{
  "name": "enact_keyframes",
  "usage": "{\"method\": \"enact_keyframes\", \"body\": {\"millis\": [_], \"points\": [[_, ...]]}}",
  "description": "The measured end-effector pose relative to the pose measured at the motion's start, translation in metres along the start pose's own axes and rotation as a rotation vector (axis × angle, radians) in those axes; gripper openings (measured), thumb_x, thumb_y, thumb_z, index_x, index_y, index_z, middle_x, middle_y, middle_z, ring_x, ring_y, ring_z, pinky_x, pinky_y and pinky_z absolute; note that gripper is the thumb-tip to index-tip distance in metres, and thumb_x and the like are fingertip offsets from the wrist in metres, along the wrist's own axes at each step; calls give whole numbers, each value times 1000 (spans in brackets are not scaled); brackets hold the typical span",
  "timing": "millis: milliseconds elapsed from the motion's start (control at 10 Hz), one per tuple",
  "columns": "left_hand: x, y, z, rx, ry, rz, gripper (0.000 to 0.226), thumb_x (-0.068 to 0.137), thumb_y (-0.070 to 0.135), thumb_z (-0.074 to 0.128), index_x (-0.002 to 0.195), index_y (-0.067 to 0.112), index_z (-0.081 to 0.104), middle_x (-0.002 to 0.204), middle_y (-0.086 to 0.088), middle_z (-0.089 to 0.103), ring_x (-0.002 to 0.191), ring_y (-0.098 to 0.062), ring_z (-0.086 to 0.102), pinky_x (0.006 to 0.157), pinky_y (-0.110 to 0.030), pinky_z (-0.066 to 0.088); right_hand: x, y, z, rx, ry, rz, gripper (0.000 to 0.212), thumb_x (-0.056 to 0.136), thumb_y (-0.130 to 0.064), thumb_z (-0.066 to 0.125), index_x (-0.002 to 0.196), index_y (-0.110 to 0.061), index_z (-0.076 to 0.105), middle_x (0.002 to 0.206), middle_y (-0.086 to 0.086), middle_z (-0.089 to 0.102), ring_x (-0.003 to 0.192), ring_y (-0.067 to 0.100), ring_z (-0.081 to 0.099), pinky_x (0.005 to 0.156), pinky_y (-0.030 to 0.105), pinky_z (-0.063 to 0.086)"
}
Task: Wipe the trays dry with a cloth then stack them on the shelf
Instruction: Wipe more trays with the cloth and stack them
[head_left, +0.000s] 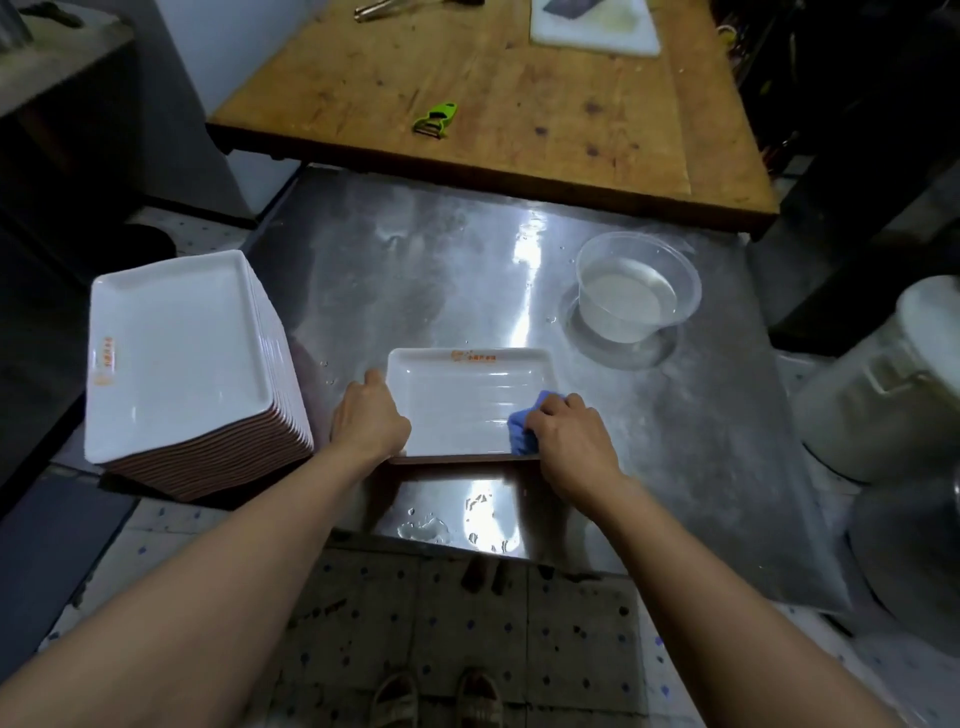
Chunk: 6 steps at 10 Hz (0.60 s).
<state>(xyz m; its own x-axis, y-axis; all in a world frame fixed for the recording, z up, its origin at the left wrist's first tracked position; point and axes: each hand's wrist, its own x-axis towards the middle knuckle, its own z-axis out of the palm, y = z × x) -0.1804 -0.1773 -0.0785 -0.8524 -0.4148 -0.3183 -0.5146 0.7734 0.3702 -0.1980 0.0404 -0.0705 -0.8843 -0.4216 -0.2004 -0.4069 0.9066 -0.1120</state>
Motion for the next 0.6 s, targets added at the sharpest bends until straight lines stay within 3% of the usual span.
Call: {"method": "enact_keyframes", "body": {"millis": [200,300,400,500,600], "points": [[-6,4,0,25,-4,-36,50,78,3,56,126,3,42,129,-20,48,118,-38,48,94,-42,44,-20,9,-5,201,127,227,24,97,-14,37,115,-6,51,118,17,47,107,31,47,79,32,37],[-18,9,1,98,100,-25,48,84,16,59,127,9,41,132,-16,42,119,-35,46,90,-44,44,-30,16,-12,206,135,242,23,92,-7,43,111,-8,57,117,15,47,108,31,46,78,29,35],[-31,15,11,134,204,239,43,88,31,57,127,14,48,127,-10,44,120,-28,40,90,-43,41,-35,27,-22,413,253,240,17,82,4,51,81,-8,64,86,7,55,87,31,57,65,28,39],[-42,23,22,149,186,470,32,86,37,59,114,21,63,115,0,52,113,-19,44,80,-33,41,-35,34,-27,589,282,330,18,82,4,52,76,-6,66,75,9,64,69,24,59,56,25,38],[-47,31,30,303,122,561,26,88,39,57,104,22,68,111,3,53,109,-17,44,71,-29,35,-36,36,-24,610,266,417,18,83,2,53,90,-3,70,85,14,68,74,25,61,61,26,41]]}}
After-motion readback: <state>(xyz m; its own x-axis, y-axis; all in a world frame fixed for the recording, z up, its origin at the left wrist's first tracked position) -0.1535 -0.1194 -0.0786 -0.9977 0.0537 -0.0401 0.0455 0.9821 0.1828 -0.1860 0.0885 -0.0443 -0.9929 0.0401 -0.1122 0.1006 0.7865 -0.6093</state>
